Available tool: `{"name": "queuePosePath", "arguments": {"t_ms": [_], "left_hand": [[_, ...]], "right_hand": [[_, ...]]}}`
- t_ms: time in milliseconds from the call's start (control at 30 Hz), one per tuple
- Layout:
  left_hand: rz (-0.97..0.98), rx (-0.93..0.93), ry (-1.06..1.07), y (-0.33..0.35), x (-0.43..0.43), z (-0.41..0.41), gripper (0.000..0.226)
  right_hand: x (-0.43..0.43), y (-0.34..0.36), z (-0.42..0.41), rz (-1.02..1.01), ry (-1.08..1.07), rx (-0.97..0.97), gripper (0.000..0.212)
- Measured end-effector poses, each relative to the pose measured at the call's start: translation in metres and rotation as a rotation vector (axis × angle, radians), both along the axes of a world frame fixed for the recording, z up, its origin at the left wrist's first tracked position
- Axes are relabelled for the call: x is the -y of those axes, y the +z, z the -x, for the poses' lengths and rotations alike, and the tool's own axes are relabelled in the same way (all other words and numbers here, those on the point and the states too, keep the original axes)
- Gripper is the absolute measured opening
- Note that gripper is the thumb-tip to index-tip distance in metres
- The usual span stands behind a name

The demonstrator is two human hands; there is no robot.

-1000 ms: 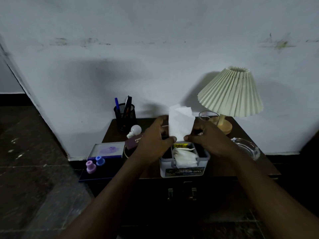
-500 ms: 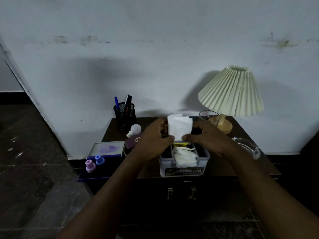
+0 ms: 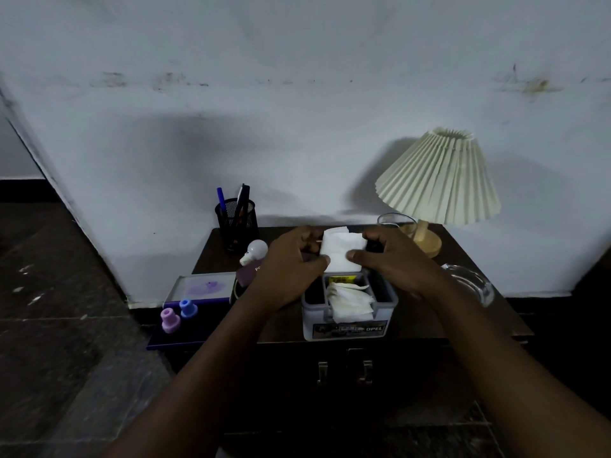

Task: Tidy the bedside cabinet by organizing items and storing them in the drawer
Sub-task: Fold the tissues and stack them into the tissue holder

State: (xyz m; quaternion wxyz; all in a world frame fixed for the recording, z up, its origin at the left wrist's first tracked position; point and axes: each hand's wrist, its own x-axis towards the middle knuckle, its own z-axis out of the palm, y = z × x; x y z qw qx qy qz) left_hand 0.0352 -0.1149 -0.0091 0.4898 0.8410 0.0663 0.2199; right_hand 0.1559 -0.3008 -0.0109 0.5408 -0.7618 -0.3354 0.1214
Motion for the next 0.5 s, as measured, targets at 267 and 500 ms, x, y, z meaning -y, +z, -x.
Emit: {"name": "queuePosePath", "arguments": {"t_ms": [267,500], "left_hand": [[0.053,-0.013,-0.017,0.001,0.003,0.003,0.040],[0.175,-0.032,-0.004,-0.004,-0.003,0.000,0.042]], "right_hand": [[0.001,0.004,0.003,0.040,0.018,0.115,0.020],[0.011,0.006,0.002,0.086,0.088,0.075,0.021]]}}
